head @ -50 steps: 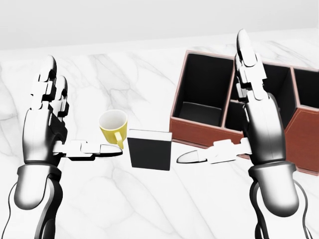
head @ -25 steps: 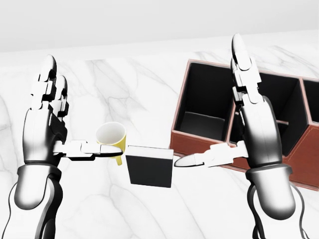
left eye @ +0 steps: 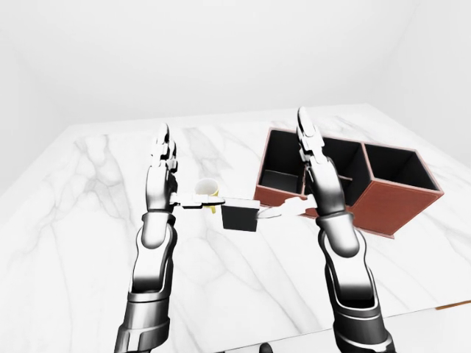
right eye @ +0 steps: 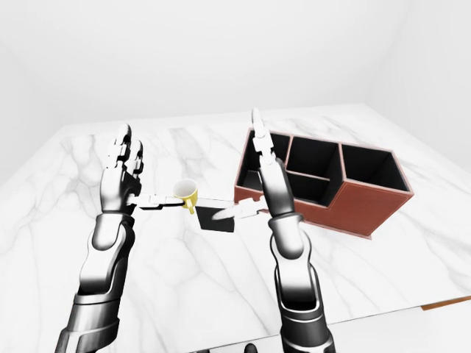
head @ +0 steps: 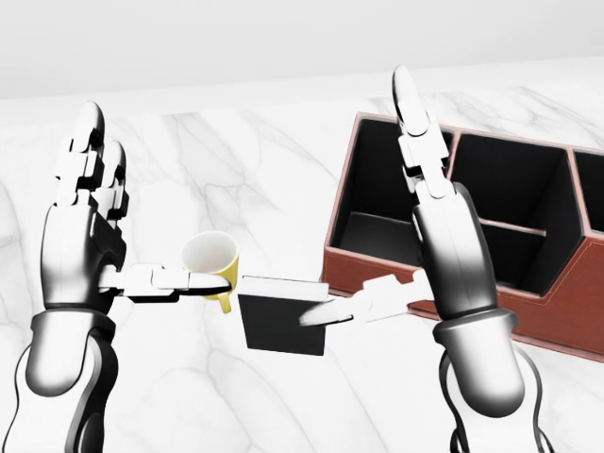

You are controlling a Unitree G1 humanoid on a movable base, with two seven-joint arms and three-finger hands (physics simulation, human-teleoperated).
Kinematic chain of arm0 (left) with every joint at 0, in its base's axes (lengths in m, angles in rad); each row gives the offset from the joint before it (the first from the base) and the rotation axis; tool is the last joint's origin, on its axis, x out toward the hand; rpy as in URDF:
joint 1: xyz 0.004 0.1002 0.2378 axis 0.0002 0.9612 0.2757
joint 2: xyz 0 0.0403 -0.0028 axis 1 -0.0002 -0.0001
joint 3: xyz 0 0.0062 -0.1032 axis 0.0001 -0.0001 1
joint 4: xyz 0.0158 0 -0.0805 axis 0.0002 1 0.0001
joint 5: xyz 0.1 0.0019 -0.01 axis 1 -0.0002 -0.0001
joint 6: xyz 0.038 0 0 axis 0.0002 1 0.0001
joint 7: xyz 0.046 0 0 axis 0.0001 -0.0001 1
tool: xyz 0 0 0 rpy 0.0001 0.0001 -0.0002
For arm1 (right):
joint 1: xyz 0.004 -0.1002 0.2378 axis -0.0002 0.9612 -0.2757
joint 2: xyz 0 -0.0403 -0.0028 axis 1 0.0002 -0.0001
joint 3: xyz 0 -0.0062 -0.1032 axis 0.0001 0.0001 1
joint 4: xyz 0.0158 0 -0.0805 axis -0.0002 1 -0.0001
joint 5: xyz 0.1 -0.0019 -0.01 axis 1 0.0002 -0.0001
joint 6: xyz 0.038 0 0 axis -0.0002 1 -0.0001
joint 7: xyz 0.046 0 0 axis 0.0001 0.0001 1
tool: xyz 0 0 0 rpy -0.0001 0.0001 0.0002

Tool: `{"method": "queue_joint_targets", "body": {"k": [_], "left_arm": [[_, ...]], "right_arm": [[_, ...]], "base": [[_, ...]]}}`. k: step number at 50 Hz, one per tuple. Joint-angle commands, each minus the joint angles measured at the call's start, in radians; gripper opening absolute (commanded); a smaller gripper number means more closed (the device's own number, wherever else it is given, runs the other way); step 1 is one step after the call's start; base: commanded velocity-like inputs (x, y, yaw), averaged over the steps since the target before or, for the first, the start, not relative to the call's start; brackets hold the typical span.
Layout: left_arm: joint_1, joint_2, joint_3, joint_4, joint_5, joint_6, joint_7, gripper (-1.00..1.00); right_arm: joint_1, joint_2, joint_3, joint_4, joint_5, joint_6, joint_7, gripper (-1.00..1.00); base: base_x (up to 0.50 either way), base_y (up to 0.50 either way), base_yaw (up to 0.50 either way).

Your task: Pick up the book and place it in the caddy.

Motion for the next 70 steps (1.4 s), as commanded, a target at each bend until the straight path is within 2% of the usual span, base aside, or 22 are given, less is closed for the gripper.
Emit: {"method": "queue_joint_targets", "body": {"k": [1,12,21,27,29,39,50,57,63,70], "left_arm": [[-0.003,0.001,0.001,-0.005,-0.008,0.007,0.003,1.00],[-0.011,0.001,0.005,-0.007,-0.018,0.016,0.015,1.00],[-0.033,0.007,0.014,0.008,-0.024,0.005,0.043,1.00],[-0.050,0.012,0.020,0.013,-0.036,0.010,0.060,1.00],[-0.056,0.014,0.023,0.021,-0.035,0.003,0.069,1.00],[-0.092,0.026,0.037,0.043,-0.054,0.006,0.109,1.00],[-0.109,0.036,0.041,0.052,-0.069,0.007,0.130,1.00],[-0.111,0.036,0.043,0.045,-0.080,0.019,0.134,1.00],[-0.111,0.036,0.042,0.041,-0.084,0.023,0.134,1.00],[-0.113,0.037,0.044,0.042,-0.087,0.027,0.138,1.00]], "right_arm": [[-0.074,0.032,0.041,0.117,-0.026,0.000,-0.028,1.00],[-0.202,0.066,0.074,0.442,-0.100,0.000,-0.081,1.00],[-0.276,0.103,0.097,0.693,-0.212,0.000,-0.120,1.00],[-0.342,0.130,0.110,0.886,-0.288,0.000,-0.160,1.00],[-0.357,0.143,0.121,0.926,-0.318,0.000,-0.166,1.00],[-0.417,0.169,0.114,1.088,-0.394,0.000,-0.212,1.00],[-0.450,0.181,0.129,1.146,-0.462,0.000,-0.225,1.00],[-0.488,0.179,0.147,1.231,-0.590,0.000,-0.284,1.00],[-0.546,0.191,0.149,1.340,-0.660,0.000,-0.352,1.00],[-0.555,0.215,0.154,1.382,-0.718,0.000,-0.380,1.00]], "base": [[0.00,0.00,0.00],[0.00,0.00,0.00],[0.00,0.00,0.00],[0.00,0.00,0.00],[0.00,0.00,0.00],[0.00,0.00,0.00],[0.00,0.00,0.00],[0.00,0.00,0.00],[0.00,0.00,0.00],[0.00,0.00,0.00]]}}
